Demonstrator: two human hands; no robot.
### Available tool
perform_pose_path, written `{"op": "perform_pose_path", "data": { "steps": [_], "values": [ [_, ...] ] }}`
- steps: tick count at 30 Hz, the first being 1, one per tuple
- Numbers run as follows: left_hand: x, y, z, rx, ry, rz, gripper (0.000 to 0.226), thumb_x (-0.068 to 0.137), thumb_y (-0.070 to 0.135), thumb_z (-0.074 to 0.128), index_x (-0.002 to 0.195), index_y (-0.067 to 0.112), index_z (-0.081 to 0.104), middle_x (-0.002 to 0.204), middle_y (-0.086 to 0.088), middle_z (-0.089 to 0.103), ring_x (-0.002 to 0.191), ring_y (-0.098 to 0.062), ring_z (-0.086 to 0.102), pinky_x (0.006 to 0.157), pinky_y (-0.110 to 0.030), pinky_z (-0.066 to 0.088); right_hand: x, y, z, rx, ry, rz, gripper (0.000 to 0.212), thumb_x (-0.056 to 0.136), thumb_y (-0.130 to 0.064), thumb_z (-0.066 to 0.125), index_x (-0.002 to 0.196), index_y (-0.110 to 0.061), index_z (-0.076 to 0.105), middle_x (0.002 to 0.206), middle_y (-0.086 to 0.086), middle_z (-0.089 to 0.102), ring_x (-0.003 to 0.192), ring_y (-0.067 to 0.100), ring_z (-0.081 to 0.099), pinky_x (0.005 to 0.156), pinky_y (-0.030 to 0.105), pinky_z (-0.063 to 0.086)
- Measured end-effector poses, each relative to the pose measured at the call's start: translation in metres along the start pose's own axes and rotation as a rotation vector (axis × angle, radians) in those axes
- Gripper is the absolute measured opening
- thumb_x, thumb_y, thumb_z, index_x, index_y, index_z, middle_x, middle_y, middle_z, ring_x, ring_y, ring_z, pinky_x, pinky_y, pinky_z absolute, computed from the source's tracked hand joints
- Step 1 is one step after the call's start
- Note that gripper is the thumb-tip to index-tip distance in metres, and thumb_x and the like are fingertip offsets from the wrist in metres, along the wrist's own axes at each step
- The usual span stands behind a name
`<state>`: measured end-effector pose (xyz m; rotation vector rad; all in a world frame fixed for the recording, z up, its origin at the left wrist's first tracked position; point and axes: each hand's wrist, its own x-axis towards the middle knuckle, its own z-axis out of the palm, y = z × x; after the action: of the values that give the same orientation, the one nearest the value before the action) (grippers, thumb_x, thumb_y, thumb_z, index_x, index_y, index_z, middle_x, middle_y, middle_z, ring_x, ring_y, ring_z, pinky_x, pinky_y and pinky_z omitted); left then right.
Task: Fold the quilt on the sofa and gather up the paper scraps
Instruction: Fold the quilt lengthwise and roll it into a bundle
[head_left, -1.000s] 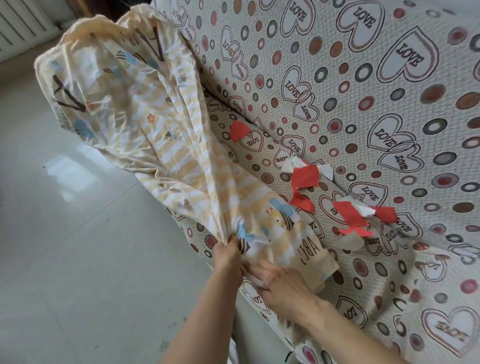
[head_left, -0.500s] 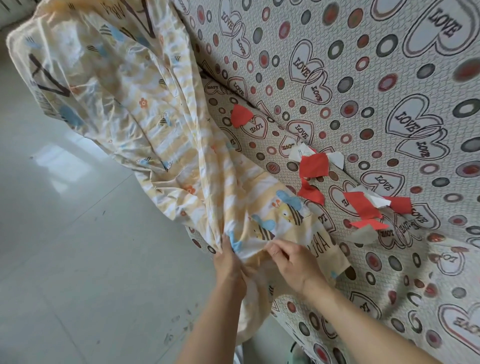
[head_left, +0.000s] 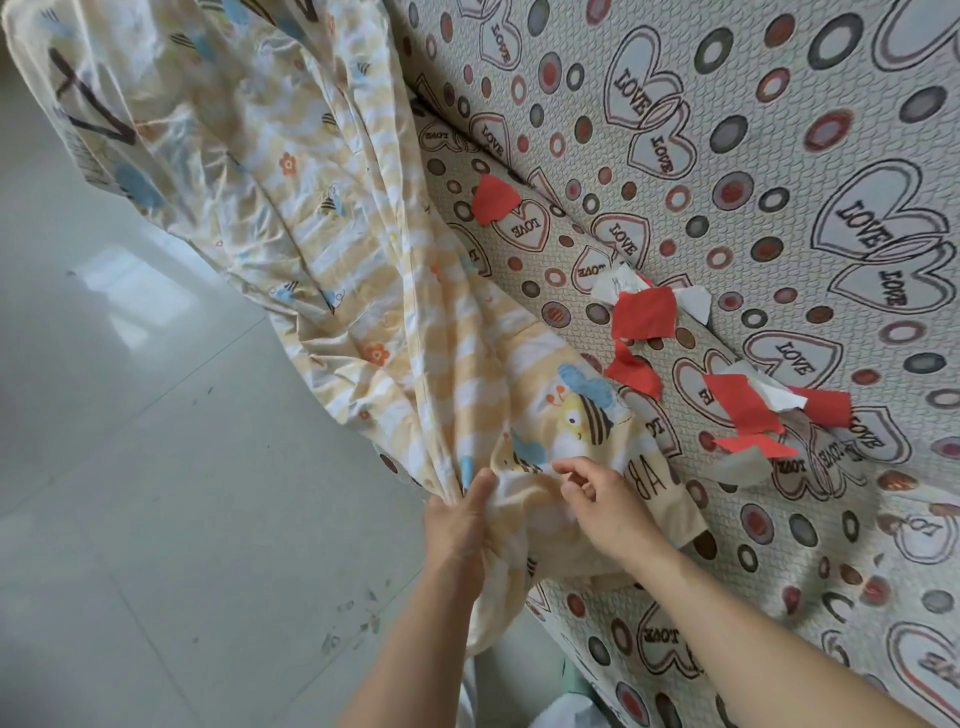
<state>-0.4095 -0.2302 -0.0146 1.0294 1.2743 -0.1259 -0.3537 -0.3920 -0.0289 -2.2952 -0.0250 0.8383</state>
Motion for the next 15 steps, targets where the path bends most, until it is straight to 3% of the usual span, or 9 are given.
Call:
{"op": "perform_pose_path", "data": {
  "steps": [2,5,8,10,12,15],
  "values": [
    [-0.004,-0.007,0.003,-0.002,-0.021,0.032,0.03,0.085,0.009,0.072,0.114,0.005,0.065,0.095,-0.011,0.074,0.083,-0.023,0.072,0.076,-0.035,0.059,-0.002,0.004,0.001,-0.038,-0.061,-0.039,0.029,0.095,-0.03,0.047,0.12,-0.041,0.057,0.108,-0.015,0.06,0.085,0.004,0.058,0.074,0.03,0.051],
    [-0.014,-0.019,0.015,-0.02,-0.084,0.032,0.018,0.088,0.002,0.067,0.105,0.008,0.067,0.085,-0.007,0.073,0.066,-0.012,0.072,0.057,-0.022,0.056,-0.005,0.009,0.003,-0.062,-0.109,-0.095,0.036,0.096,-0.028,0.046,0.13,-0.038,0.053,0.124,-0.013,0.054,0.105,0.009,0.057,0.091,0.034,0.049],
    [-0.013,-0.041,0.027,0.086,-0.112,0.077,0.017,0.078,0.016,0.079,0.095,0.014,0.074,0.087,-0.006,0.076,0.077,-0.02,0.073,0.066,-0.029,0.057,-0.006,0.023,0.002,-0.088,-0.14,-0.127,0.039,0.096,-0.026,0.045,0.132,-0.037,0.051,0.128,-0.014,0.051,0.113,0.009,0.053,0.096,0.034,0.047],
    [-0.01,-0.058,0.029,0.18,-0.082,0.114,0.022,0.077,0.013,0.08,0.098,0.013,0.073,0.09,-0.006,0.076,0.084,-0.023,0.072,0.073,-0.03,0.059,-0.005,0.039,-0.004,-0.083,-0.116,-0.141,0.036,0.096,-0.021,0.046,0.127,-0.035,0.055,0.127,-0.016,0.052,0.113,0.007,0.053,0.095,0.033,0.047],
    [-0.009,-0.074,0.028,0.273,-0.033,0.103,0.03,0.076,0.015,0.082,0.102,0.009,0.069,0.093,-0.007,0.074,0.084,-0.021,0.071,0.068,-0.023,0.057,-0.006,0.057,-0.013,-0.065,-0.054,-0.123,0.034,0.095,-0.015,0.046,0.12,-0.032,0.06,0.122,-0.015,0.054,0.11,0.007,0.054,0.092,0.03,0.048],
    [-0.009,-0.097,0.029,0.392,0.111,0.024,0.03,0.08,0.024,0.078,0.102,0.009,0.064,0.092,-0.008,0.071,0.081,-0.024,0.066,0.069,-0.032,0.053,-0.009,0.089,-0.026,-0.105,0.041,-0.077,0.036,0.094,-0.008,0.045,0.118,-0.031,0.06,0.121,-0.013,0.054,0.11,0.009,0.054,0.089,0.031,0.049]
  ]
}}
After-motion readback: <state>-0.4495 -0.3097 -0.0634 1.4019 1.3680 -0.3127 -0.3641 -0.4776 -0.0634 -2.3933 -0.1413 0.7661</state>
